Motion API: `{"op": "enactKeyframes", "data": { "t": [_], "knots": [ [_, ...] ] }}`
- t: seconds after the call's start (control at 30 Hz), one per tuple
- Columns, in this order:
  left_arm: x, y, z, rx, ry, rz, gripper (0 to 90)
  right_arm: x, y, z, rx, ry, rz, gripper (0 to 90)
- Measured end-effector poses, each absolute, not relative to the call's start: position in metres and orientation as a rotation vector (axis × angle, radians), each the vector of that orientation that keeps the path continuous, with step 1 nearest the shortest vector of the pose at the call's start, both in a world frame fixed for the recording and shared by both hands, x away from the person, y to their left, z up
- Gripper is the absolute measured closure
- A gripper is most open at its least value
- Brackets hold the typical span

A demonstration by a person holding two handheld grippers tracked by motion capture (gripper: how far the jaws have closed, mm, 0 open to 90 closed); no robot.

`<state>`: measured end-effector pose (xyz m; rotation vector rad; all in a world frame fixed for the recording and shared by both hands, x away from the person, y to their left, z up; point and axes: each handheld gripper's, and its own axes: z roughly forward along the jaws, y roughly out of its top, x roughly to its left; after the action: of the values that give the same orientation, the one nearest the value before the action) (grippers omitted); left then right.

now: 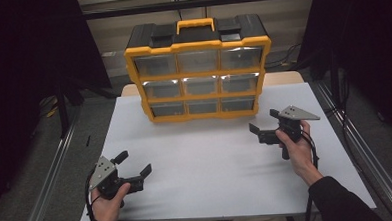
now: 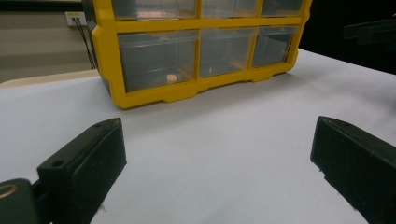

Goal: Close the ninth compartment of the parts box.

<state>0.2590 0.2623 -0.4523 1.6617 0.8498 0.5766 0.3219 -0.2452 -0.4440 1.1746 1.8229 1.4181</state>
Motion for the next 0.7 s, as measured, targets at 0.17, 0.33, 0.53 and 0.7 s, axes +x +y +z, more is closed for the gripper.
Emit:
{"op": "enactKeyframes", "data": {
  "t": [0.17, 0.33, 0.53, 0.7],
  "knots": [
    [0.26, 0.262, -0.452, 1.665, 0.85, 0.576, 3.1, 0.314, -0.251, -0.444, 1.181, 1.815, 1.409, 1.6],
    [0.26, 0.262, -0.452, 1.662, 0.852, 0.576, 3.1, 0.304, -0.255, -0.443, 1.174, 1.808, 1.408, 1.7],
    [0.26, 0.261, -0.452, 1.662, 0.851, 0.574, 3.1, 0.292, -0.264, -0.44, 1.173, 1.782, 1.414, 2.0],
    [0.26, 0.262, -0.452, 1.659, 0.85, 0.576, 3.1, 0.283, -0.272, -0.44, 1.182, 1.775, 1.406, 2.4]
  ]
}}
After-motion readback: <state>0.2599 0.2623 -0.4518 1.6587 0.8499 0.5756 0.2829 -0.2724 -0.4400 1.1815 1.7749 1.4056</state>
